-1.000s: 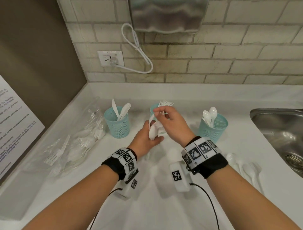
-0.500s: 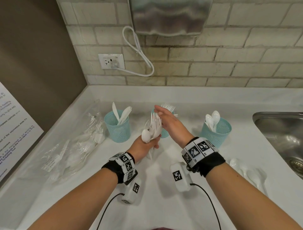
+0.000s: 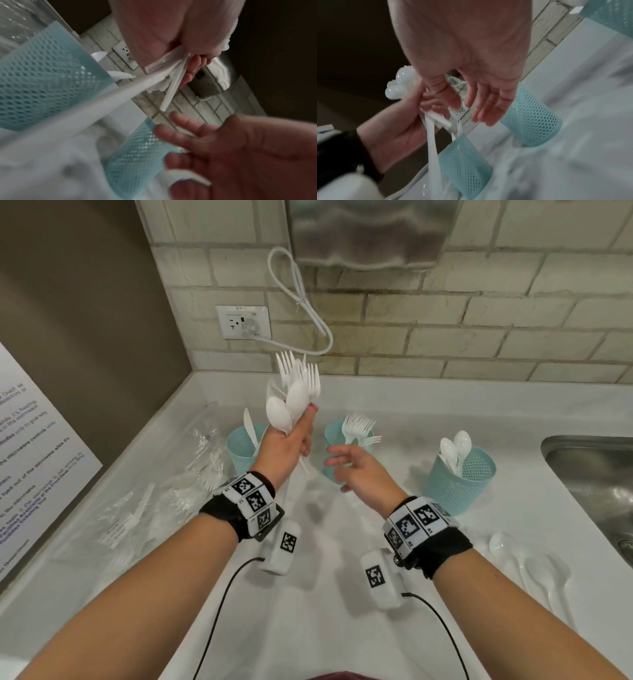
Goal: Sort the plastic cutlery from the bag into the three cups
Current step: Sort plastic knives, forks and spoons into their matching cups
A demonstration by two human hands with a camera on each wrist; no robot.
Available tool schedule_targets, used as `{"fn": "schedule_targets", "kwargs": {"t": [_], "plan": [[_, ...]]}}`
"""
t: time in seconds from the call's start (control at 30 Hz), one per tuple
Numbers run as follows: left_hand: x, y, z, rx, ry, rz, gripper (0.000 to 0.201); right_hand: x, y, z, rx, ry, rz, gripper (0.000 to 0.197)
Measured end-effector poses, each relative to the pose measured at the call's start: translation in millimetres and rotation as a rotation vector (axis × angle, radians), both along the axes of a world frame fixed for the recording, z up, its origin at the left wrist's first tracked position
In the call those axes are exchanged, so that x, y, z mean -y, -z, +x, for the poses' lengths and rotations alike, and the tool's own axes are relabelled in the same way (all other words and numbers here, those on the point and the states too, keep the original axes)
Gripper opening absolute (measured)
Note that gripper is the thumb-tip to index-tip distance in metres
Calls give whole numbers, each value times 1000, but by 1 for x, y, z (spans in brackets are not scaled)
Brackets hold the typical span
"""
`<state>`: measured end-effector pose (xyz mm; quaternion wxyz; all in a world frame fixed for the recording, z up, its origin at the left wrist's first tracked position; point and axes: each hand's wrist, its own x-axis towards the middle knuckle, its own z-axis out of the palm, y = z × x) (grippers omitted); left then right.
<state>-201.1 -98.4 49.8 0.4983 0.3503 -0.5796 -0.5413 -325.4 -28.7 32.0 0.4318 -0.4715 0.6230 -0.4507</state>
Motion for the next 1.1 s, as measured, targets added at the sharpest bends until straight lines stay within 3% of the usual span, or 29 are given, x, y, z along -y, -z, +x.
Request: {"fn": "schedule_targets", "kwargs": {"t": [0.1, 0.23, 0.33, 0.47, 0.53, 0.6, 0.7, 0.87, 1.1], "plan": [[-1, -12, 0, -98, 13, -21, 12, -2, 3, 14, -5, -209, 49, 57], [-9, -19, -1, -142, 24, 2, 12, 7, 6, 31, 161, -189, -41, 60], [-9, -26, 4, -140, 13, -2, 12, 7, 11, 26, 122, -218, -17, 49], [0, -36, 18, -131, -32, -25, 13, 3, 25, 14, -78, -279, 64, 16], [4, -37, 25, -126, -30, -32, 13, 3, 25, 12, -117, -233, 85, 16], [2, -34, 30, -81, -7, -35, 13, 6, 19, 10, -117, -163, 67, 31], [-3, -22, 34, -20, 53, 7, 12, 12, 1, 9, -127, -73, -80, 39], [-12, -4, 35, 68, 85, 10, 10, 20, -38, 13, -80, 56, -343, 29], [-21, 4, 38, 50, 188, 13, 13, 25, -64, 22, 126, 82, -359, 12]]}}
